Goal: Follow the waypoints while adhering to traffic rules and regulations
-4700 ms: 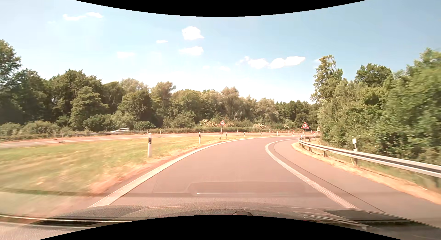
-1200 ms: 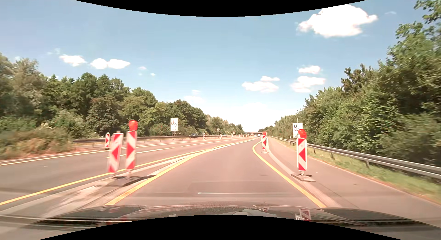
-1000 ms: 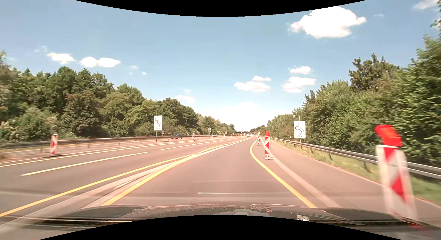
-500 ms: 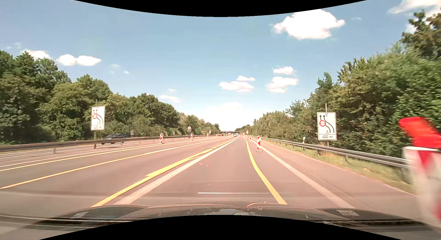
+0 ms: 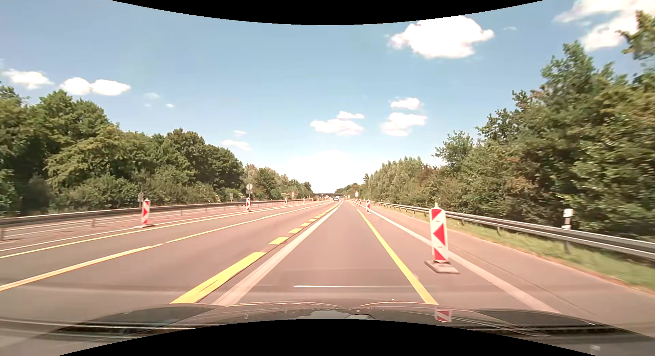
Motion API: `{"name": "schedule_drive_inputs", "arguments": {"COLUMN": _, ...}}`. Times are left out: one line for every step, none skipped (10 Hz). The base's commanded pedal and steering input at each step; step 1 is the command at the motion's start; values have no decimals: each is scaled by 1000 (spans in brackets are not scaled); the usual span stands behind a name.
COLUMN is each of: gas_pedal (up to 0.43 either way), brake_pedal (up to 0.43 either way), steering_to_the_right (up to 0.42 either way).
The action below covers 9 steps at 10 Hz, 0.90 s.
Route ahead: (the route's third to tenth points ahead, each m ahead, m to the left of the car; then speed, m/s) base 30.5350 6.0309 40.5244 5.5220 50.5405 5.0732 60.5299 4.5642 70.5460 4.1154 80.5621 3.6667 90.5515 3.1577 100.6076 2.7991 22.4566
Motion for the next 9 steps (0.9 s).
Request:
{"name": "schedule_drive_inputs", "arguments": {"gas_pedal": 429, "brake_pedal": 0, "steering_to_the_right": 13}}
{"name": "schedule_drive_inputs", "arguments": {"gas_pedal": 421, "brake_pedal": 0, "steering_to_the_right": 7}}
{"name": "schedule_drive_inputs", "arguments": {"gas_pedal": 398, "brake_pedal": 0, "steering_to_the_right": 5}}
{"name": "schedule_drive_inputs", "arguments": {"gas_pedal": 390, "brake_pedal": 0, "steering_to_the_right": 5}}
{"name": "schedule_drive_inputs", "arguments": {"gas_pedal": 390, "brake_pedal": 0, "steering_to_the_right": 4}}
{"name": "schedule_drive_inputs", "arguments": {"gas_pedal": 358, "brake_pedal": 0, "steering_to_the_right": 4}}
{"name": "schedule_drive_inputs", "arguments": {"gas_pedal": 350, "brake_pedal": 0, "steering_to_the_right": 3}}
{"name": "schedule_drive_inputs", "arguments": {"gas_pedal": 350, "brake_pedal": 0, "steering_to_the_right": 3}}
{"name": "schedule_drive_inputs", "arguments": {"gas_pedal": 339, "brake_pedal": 0, "steering_to_the_right": 2}}
